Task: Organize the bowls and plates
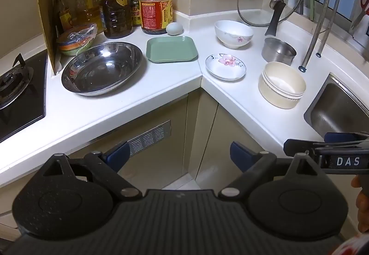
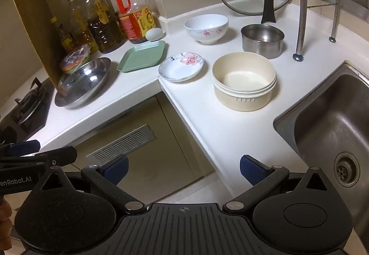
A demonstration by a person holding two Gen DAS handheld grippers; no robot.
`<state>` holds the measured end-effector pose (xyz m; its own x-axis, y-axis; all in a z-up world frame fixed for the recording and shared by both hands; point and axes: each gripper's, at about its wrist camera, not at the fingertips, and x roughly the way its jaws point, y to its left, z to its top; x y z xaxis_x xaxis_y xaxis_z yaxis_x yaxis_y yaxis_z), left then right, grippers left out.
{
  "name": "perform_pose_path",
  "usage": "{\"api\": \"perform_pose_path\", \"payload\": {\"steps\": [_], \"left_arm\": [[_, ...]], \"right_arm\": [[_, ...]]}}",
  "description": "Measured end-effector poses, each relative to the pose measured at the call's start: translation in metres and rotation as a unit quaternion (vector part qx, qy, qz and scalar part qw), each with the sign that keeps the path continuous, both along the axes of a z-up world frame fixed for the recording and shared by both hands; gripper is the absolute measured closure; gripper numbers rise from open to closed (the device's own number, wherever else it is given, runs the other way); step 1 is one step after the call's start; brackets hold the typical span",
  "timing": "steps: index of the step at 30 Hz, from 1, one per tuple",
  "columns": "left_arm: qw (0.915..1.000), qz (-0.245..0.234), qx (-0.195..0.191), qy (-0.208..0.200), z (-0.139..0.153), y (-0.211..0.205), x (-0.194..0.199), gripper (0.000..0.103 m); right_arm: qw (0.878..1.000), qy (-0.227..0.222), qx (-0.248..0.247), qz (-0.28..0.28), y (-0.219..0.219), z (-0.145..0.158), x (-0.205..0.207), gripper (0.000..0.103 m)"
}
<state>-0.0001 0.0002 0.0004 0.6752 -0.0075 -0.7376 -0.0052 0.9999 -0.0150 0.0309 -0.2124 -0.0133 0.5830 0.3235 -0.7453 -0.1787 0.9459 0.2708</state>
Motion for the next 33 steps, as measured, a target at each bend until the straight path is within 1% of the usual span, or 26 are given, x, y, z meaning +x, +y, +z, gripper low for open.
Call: {"api": "perform_pose_path", "payload": {"steps": [33], "left_arm": [[1.0,0.001,0.001,0.001,-0.0006,-0.0026,0.0013,0.01]], "right_arm": [[1.0,-0.001,0.0,-0.001,-0.0016,0.0023,0.002,0.0]]}}
